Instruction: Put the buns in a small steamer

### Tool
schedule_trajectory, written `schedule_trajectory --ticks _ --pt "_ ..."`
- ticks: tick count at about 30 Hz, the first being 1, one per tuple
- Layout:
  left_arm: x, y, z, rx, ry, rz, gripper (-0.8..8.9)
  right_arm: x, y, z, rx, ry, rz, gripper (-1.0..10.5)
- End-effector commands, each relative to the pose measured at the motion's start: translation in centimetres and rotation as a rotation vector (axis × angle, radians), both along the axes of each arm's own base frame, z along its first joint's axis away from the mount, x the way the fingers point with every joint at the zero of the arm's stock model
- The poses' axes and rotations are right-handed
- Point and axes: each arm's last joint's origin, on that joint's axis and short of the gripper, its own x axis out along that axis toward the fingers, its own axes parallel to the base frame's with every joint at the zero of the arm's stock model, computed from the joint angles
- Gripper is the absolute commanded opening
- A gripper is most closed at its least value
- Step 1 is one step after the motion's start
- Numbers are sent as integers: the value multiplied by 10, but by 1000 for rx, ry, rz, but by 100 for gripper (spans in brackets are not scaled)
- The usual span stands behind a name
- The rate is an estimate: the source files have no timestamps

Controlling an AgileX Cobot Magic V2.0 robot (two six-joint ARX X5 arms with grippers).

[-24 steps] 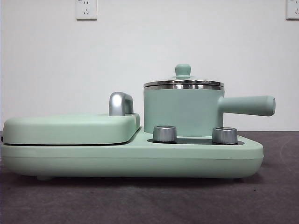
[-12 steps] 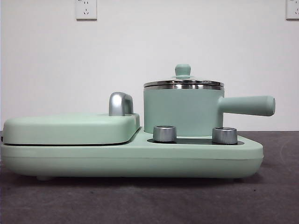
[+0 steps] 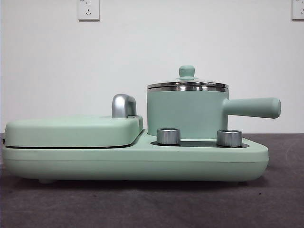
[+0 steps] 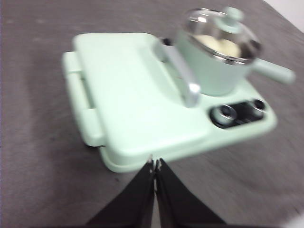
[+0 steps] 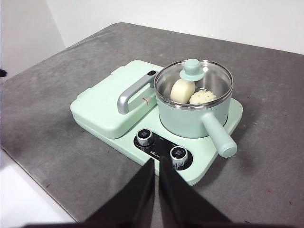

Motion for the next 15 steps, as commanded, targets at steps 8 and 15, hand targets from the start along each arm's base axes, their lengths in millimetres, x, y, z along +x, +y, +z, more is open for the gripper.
schedule_trajectory --ticks 8,15 --pt "39 10 -78 -61 -174 367 7 0 0 2 0 -17 4 12" --pt "45 27 -134 91 -213 509 7 0 0 2 0 -17 4 12"
